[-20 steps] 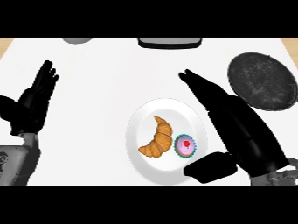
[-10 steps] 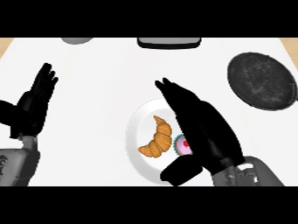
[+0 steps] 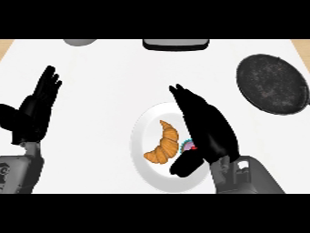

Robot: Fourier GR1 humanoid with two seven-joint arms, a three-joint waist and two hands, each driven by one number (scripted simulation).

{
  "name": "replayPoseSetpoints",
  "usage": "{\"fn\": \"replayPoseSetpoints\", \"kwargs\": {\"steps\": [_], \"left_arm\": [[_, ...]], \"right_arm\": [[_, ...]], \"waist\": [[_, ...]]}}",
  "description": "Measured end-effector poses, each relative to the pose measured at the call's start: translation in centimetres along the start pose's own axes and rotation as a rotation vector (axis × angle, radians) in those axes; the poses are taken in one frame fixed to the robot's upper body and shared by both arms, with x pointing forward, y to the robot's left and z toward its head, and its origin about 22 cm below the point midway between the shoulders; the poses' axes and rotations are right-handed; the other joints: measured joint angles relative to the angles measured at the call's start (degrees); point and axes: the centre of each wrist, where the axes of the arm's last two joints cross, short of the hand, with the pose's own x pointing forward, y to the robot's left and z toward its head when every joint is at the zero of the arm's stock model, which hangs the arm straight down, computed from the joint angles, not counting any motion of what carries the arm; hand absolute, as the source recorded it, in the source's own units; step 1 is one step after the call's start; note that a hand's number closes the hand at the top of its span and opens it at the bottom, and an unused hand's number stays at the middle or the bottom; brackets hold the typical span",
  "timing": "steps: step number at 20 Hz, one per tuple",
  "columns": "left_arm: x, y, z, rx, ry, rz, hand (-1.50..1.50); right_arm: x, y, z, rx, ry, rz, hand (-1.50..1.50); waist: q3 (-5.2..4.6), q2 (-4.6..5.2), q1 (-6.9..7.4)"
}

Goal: Pick the croissant from the plate and place it in the pan

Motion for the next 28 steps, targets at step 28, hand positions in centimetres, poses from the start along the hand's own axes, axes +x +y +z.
{"fn": "replayPoseSetpoints", "kwargs": {"steps": [28], "left_arm": [[0.3, 0.0, -0.5, 0.002, -0.012, -0.005, 0.00]], "right_arm": [[0.0, 5.7, -4.4, 0.231, 0.123, 0.243, -1.50]], "waist": [[0.01, 0.00, 0.05]]}}
